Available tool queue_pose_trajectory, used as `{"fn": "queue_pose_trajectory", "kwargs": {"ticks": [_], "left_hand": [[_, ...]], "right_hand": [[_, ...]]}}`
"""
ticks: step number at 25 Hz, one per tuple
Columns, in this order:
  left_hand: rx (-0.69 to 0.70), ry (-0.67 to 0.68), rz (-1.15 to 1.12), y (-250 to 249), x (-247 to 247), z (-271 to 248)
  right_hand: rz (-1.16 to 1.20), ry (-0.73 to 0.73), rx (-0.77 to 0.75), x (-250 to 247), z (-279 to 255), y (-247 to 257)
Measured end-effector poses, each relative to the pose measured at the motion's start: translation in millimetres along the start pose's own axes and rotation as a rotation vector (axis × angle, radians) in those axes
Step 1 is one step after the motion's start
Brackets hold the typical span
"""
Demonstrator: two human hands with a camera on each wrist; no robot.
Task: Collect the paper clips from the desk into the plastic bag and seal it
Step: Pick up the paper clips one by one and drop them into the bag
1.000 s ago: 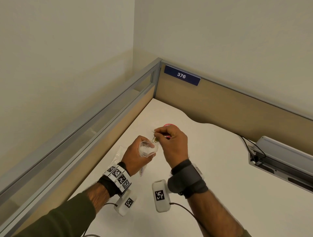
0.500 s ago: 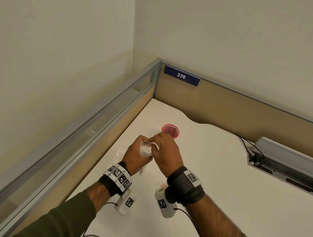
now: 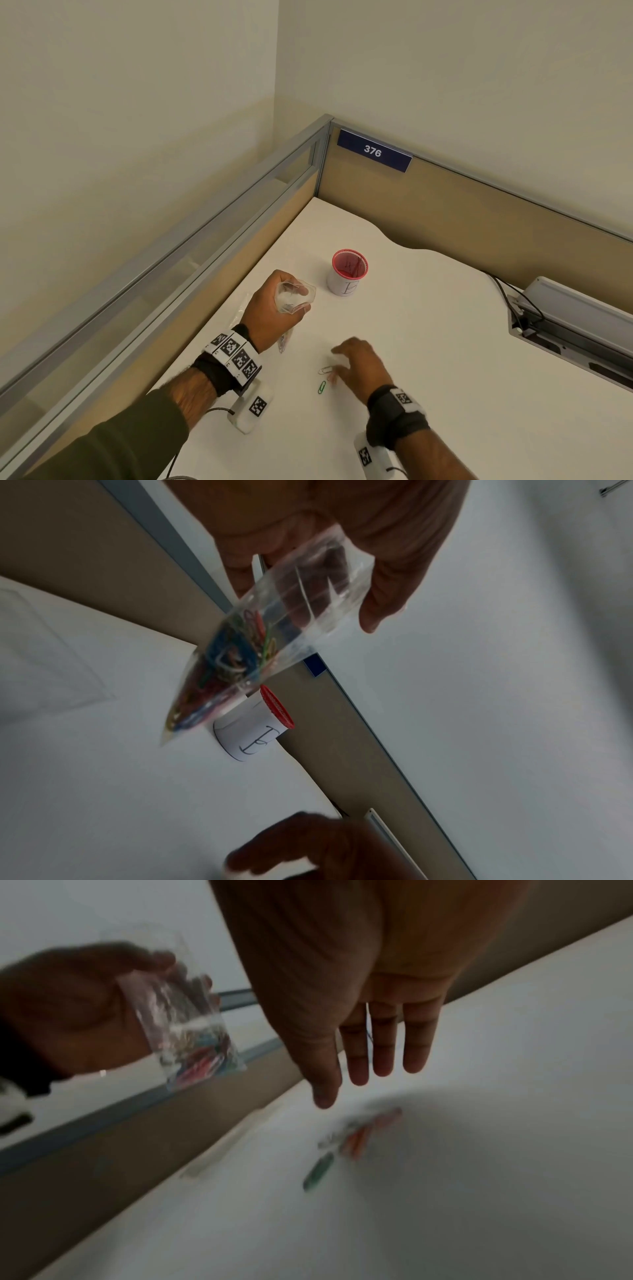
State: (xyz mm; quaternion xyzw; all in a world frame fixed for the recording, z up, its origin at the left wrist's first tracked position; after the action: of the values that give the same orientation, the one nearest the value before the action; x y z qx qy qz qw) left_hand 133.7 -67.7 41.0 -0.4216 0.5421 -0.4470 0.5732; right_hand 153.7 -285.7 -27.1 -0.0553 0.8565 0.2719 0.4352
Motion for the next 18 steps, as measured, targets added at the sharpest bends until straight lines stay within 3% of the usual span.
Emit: {"fn": "queue_pose_trajectory", "kwargs": {"ticks": [3,9,15,18], "left_hand": [[-0.006,0.005,-0.002,2.0,0.5,-1.0],[0.000,0.002,-0.013,-0.2,-2.7,-1.7],[0.013,-0.010,-0.027,-0.9,-6.3,-2.1],[0.009,-0.009,-0.026,-0.9,-4.4,-3.4]], "right_hand": [[-0.076,0.111,-0.071,32.2,5.4,8.7],[-0.192,0.032,-0.106,38.2,10.3,-0.1],[0.083,-0.081,0.043,3.8,2.4,-45.0],[-0.039,0.071,0.026,11.3,-3.8,-46.2]]}}
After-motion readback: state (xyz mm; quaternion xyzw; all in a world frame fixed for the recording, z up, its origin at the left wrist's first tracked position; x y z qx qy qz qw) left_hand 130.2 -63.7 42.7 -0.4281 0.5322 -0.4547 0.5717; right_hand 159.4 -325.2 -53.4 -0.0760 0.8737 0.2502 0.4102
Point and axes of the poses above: each hand's wrist, its own z-axis towards the middle knuckle, its own x-axis out of the palm, y = z × x, the point moved 5 cm from there along z, towards the middle knuckle, and after that the axes turned 13 degrees about y, right-handed, at the moved point
